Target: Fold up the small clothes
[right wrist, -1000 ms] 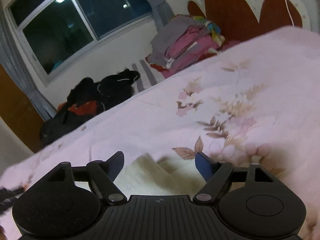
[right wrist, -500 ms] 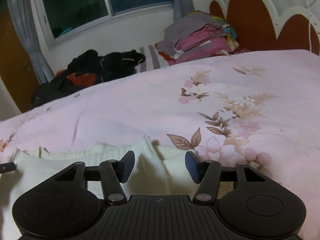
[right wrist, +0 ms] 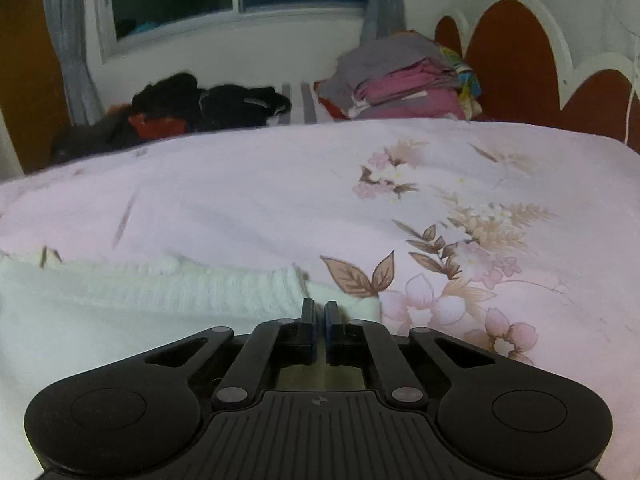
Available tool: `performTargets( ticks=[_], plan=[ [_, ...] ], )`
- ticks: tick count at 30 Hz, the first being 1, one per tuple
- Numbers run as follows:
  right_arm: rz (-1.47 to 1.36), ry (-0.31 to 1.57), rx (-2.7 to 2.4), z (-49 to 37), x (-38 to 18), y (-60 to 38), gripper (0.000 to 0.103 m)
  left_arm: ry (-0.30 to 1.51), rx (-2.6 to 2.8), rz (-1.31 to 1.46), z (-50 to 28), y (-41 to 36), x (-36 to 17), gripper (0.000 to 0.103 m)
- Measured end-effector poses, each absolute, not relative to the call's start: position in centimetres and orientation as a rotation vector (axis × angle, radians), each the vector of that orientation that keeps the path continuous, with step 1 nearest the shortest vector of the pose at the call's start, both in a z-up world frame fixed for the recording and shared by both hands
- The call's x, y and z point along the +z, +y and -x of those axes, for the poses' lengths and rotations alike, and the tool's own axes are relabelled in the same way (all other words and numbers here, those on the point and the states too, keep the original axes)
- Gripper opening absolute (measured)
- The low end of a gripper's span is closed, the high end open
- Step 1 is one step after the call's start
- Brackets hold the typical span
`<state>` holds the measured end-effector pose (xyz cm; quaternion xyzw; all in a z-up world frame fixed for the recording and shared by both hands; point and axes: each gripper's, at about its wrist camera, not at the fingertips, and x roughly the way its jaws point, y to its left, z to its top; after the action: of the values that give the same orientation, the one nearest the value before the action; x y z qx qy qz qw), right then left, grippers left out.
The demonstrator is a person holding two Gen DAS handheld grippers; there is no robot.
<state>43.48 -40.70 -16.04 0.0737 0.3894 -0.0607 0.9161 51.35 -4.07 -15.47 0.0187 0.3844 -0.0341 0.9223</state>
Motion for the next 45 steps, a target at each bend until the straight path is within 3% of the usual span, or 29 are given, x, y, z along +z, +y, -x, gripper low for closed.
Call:
performTargets(
  ticks=[3,4,7,9,11,20,25,33,45],
  plan=[
    [-0.183,0.791,-0.123,-43.1,-15.3,-41.0,0.004,0.791,-0.075,-0.063,-51.1,-4.1,-14.9,0.013],
    [-0.192,0.784,-0.123,-42.9,-15.0,-41.0,0.004,0.789,-0.069,-0.067,-51.0,-4.1,-14.8,0.02],
    [-0.198,0.768,-0.127,-42.4,-14.1,-40.7,0.006,0.792,-0.061,-0.066,-50.7,-3.8,-14.5,0.023],
    [-0.204,0.762,-0.122,-42.1,-13.6,-40.3,0.019,0.789,-0.061,-0.071,-50.3,-3.7,-14.2,0.024],
    [-0.204,0.737,-0.121,-41.3,-12.9,-39.7,0.057,0.778,-0.065,-0.075,-49.8,-3.6,-13.7,0.029],
    [-0.172,0.699,-0.037,-39.4,-11.0,-35.9,0.057,0.705,-0.14,-0.06,-46.7,-4.8,-10.6,0.049],
    [-0.158,0.727,0.043,-38.5,-11.5,-32.9,0.05,0.741,-0.232,-0.055,-44.7,-7.3,-11.4,0.049],
    [-0.108,0.795,0.031,-37.3,-14.5,-32.0,0.05,0.805,-0.171,-0.121,-44.3,-6.3,-15.3,0.049],
    [-0.142,0.805,-0.112,-35.1,-14.4,-36.9,0.05,0.818,-0.121,-0.104,-42.9,-4.5,-14.0,0.046]
  ],
)
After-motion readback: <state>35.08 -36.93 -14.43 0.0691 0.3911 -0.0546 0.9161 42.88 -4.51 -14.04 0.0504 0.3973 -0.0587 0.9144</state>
